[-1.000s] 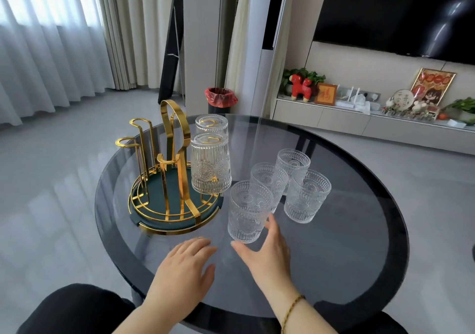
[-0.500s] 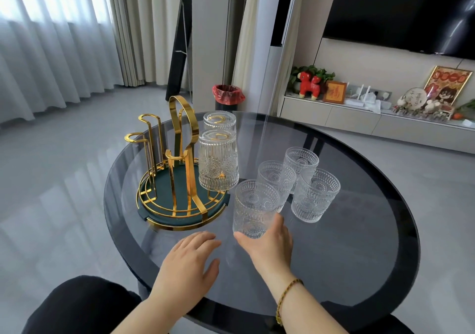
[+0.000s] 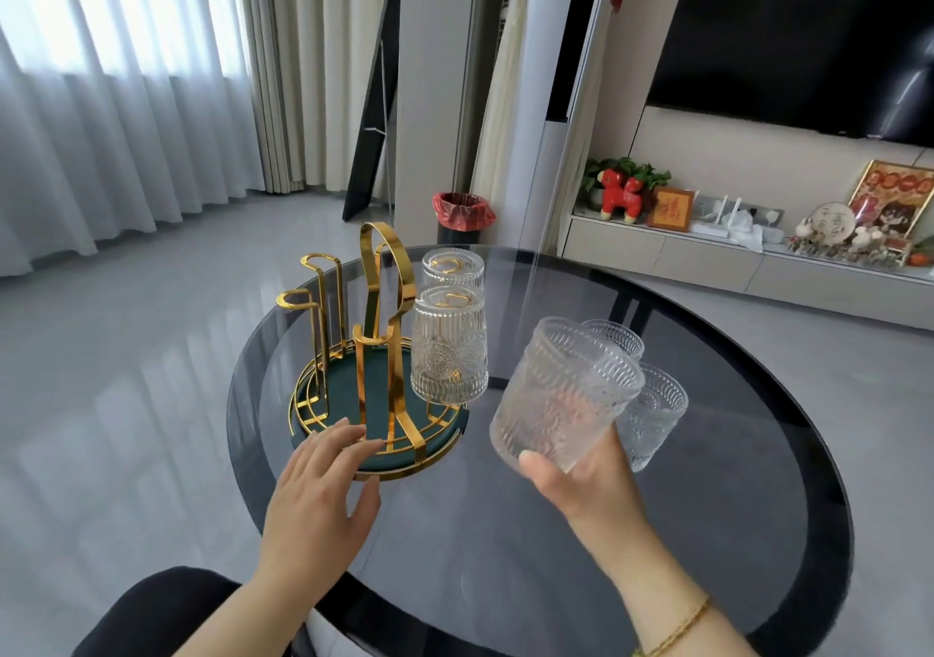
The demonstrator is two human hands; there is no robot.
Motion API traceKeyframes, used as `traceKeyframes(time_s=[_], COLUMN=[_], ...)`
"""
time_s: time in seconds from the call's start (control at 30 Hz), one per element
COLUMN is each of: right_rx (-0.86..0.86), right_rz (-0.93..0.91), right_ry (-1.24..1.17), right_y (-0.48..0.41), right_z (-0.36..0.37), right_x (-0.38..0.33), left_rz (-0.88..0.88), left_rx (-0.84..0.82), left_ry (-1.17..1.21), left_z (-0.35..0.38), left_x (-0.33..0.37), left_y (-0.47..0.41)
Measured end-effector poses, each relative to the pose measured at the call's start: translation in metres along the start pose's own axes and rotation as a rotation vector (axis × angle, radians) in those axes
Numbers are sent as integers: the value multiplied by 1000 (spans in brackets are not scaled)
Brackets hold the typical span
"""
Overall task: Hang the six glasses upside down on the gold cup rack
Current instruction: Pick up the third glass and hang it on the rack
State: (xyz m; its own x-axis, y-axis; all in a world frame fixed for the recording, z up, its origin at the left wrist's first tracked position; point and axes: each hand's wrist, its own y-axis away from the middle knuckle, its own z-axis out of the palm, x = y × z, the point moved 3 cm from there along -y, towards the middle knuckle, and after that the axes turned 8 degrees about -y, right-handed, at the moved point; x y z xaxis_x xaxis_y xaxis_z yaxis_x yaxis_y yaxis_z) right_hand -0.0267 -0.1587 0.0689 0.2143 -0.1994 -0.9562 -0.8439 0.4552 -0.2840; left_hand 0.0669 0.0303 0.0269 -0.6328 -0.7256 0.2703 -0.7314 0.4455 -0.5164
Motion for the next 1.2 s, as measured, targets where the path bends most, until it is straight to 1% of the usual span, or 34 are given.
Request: traceKeyframes(time_s=[0.13, 0.23, 0.33, 0.37, 0.47, 0.5, 0.6, 0.7, 0.8, 0.9, 0.97, 1.1, 1.2], right_rx=[-84, -89, -50, -35, 8, 11, -25, -61, -122, -181, -207, -272, -335], right_rz=[7, 22, 37, 40, -17, -39, -54, -64, -18, 20, 10, -12, 4], right_ry=[34, 119, 238, 265, 368, 413, 555, 576, 670, 751, 798, 849, 848], right_y=[-23, -46, -75, -85, -113, -122, -148, -172, -197, -216, -224, -236, -240], right_z=[-15, -25, -31, -32, -31, -28, -11, 13, 37, 60, 73, 92, 104], right_x=[-39, -62, -79, -84, -108, -116, -134, -144, -149, -152, -152, -141, -127], left_rz=[-95, -168, -132, -123, -147, -159, -152, -158, -181, -327, -378, -383, -402], left_rx=[-40, -135, -162, -218, -241, -270, -274, -303, -269, -197, -206, -269, -301], left_ry=[25, 18, -56, -64, -43, -32, -10, 23, 83, 156, 111, -13, -36], left_z=[3, 8, 8, 9, 6, 7, 10, 8, 6, 12, 16, 26, 31], left_x=[-13, -28, -36, -38, -40, -41, -44, -46, -47, -57, -61, -65, -68], left_y=[0, -4, -9, -11, -15, -15, -16, -16, -17, -14, -14, -20, -26])
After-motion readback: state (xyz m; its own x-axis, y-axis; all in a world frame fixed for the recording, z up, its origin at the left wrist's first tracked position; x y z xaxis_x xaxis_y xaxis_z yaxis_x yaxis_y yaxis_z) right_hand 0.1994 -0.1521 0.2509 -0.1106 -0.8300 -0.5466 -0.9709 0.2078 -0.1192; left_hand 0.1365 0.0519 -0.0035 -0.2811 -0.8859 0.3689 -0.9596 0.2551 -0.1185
